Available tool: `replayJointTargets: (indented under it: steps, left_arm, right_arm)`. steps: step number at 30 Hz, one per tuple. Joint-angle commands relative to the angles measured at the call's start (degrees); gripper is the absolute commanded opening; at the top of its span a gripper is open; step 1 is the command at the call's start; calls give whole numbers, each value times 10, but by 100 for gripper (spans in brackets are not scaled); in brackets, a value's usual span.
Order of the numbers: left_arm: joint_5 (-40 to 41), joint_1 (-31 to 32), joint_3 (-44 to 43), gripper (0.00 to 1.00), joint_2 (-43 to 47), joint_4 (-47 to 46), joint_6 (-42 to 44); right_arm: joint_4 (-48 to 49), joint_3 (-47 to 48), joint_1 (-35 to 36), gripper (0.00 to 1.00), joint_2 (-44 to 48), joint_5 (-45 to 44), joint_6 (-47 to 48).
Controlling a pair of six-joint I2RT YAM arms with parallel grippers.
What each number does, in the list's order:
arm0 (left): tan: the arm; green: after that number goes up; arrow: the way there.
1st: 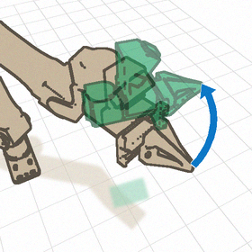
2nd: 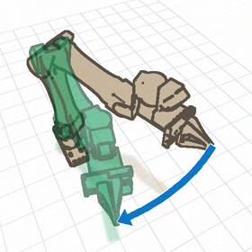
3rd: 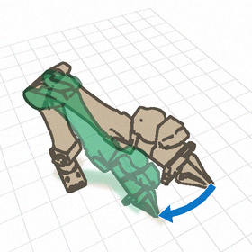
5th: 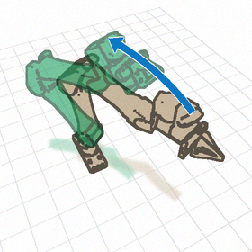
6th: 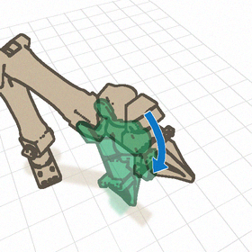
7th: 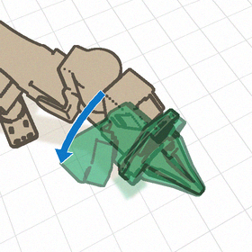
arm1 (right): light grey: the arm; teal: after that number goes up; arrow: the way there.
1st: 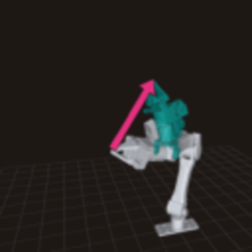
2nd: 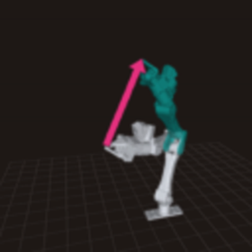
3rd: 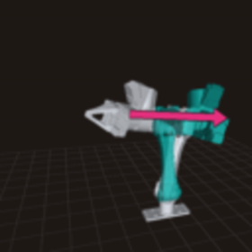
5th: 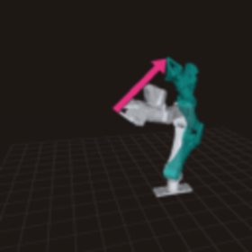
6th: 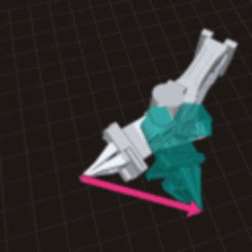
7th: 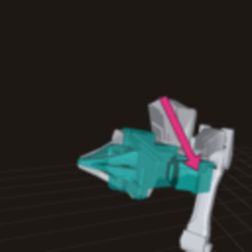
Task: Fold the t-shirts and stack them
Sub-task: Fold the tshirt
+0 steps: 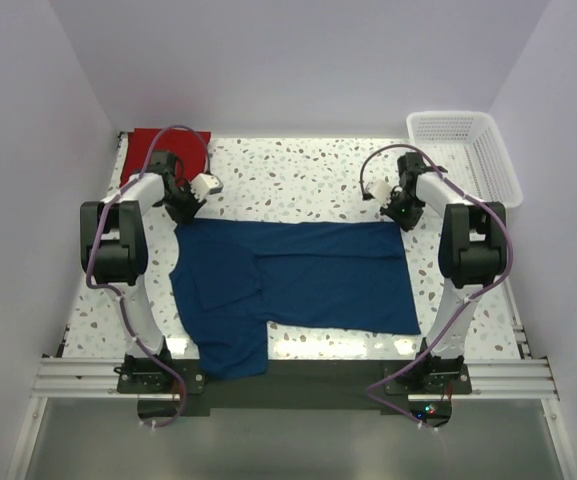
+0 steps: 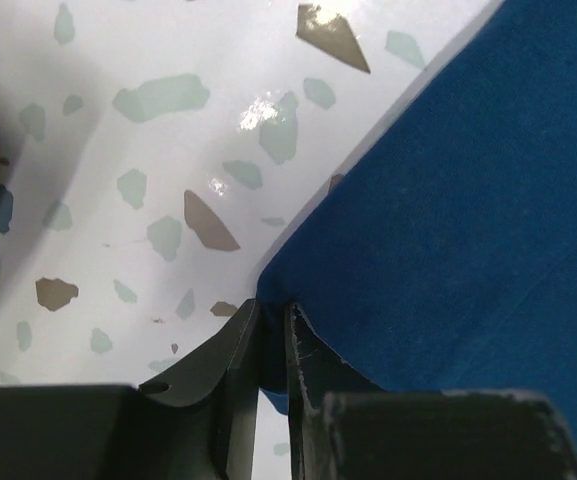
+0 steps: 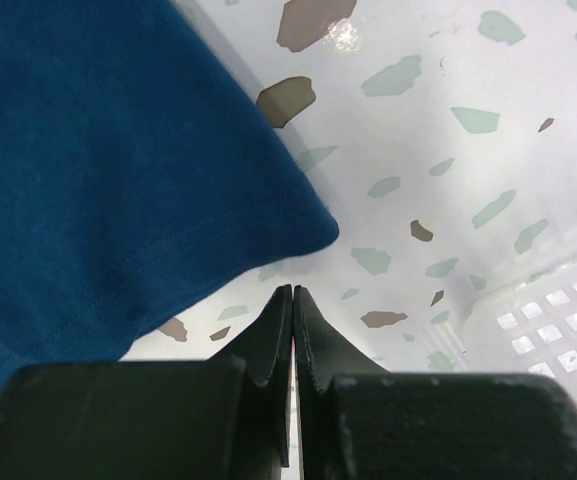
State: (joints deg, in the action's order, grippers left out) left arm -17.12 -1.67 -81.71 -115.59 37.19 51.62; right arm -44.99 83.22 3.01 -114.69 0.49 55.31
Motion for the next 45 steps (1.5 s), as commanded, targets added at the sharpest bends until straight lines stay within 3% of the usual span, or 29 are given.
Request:
replayJointTargets:
  steps: [1, 5, 6, 8, 11, 15, 29, 31, 33, 35, 38, 45]
  left_arm:
    - [-5, -11, 8, 17, 23, 5, 15]
    - [-11, -11, 7, 18, 21, 5, 13]
    - [-12, -11, 6, 19, 19, 5, 13]
    - [-12, -11, 4, 20, 17, 6, 11]
    - [-12, -11, 1, 23, 16, 8, 10]
    - [-11, -11, 1, 25, 17, 7, 13]
    - [-7, -11, 2, 29, 10, 8, 15]
    - [-6, -12, 3, 27, 10, 7, 15]
    - [-5, -13, 5, 22, 9, 8, 15]
    - [-3, -16, 6, 16, 11, 8, 16]
    - [-3, -29, 5, 1, 15, 10, 22]
    - [-7, -62, -3, 0, 19, -4, 21]
  right_arm:
    - [21, 3, 4, 0, 40, -7, -2]
    - [-15, 31, 6, 0, 29, 12, -12]
    - [-24, 44, 8, 5, 26, 17, -16]
    - [-27, 48, 12, 35, 27, 31, -22]
    - [-19, 45, 24, 47, 27, 32, -16]
    - [-40, 70, 36, 48, 4, 40, -13]
    - [-84, 121, 44, 35, -69, 36, 16]
    - [-79, 117, 44, 27, -72, 32, 18]
    - [-75, 112, 43, 8, -74, 26, 20]
    - [-70, 110, 43, 0, -72, 16, 22]
    - [-63, 99, 41, 0, -56, -1, 27]
    - [-33, 95, 35, 0, -43, -20, 25]
